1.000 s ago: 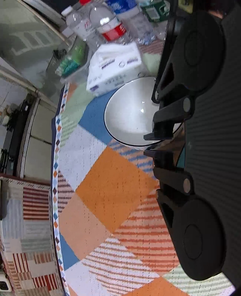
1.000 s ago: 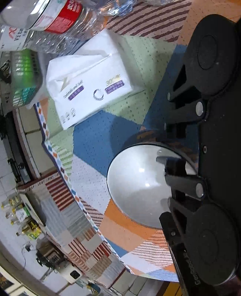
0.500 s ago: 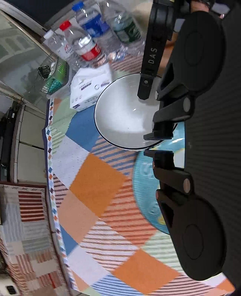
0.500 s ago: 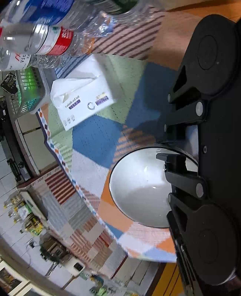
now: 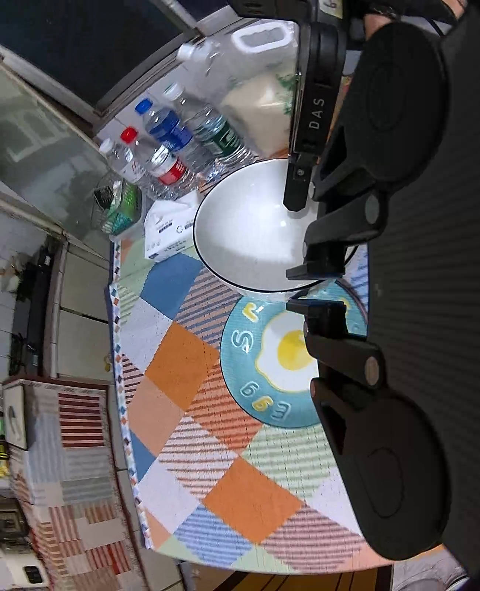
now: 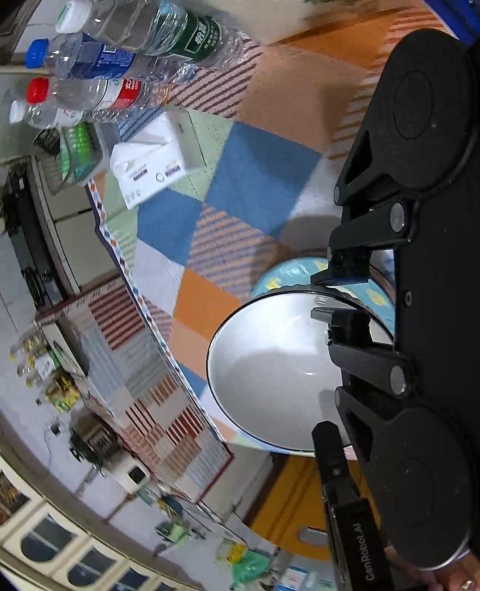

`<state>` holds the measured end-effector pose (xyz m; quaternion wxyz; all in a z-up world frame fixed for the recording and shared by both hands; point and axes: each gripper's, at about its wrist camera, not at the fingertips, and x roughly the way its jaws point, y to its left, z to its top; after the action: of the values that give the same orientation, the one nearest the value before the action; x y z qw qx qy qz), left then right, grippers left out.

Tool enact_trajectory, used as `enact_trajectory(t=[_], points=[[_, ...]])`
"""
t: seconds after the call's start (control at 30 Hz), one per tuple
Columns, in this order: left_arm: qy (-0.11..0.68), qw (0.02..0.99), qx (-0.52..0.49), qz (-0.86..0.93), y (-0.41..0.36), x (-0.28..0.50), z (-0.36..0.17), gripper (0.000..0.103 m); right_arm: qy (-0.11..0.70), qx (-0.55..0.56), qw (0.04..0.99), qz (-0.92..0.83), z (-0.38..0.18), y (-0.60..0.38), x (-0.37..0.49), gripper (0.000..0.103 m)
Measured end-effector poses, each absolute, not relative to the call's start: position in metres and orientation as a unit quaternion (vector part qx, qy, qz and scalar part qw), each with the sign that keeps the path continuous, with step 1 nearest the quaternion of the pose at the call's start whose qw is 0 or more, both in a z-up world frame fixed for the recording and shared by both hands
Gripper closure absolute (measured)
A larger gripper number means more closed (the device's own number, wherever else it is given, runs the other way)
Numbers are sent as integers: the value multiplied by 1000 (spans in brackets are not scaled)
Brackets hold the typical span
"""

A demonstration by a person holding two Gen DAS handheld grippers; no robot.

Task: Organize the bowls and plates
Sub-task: 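Grasp the third bowl rim with the right gripper and lift, then lower the third bowl into the bowl stack and open the right gripper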

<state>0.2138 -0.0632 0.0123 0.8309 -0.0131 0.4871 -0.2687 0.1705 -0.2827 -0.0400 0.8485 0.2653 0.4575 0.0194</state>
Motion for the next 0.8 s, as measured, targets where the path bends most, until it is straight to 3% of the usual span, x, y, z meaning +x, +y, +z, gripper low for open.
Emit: enact_trajectory(t=[0.4,0.8], points=[[451,852,-6,-267,-20,138,22,94,413,260,871,55,-21,-240,97,85],[550,797,-12,-250,-5,124,-54,94,414,250,874,54,-70,-213,54,85]])
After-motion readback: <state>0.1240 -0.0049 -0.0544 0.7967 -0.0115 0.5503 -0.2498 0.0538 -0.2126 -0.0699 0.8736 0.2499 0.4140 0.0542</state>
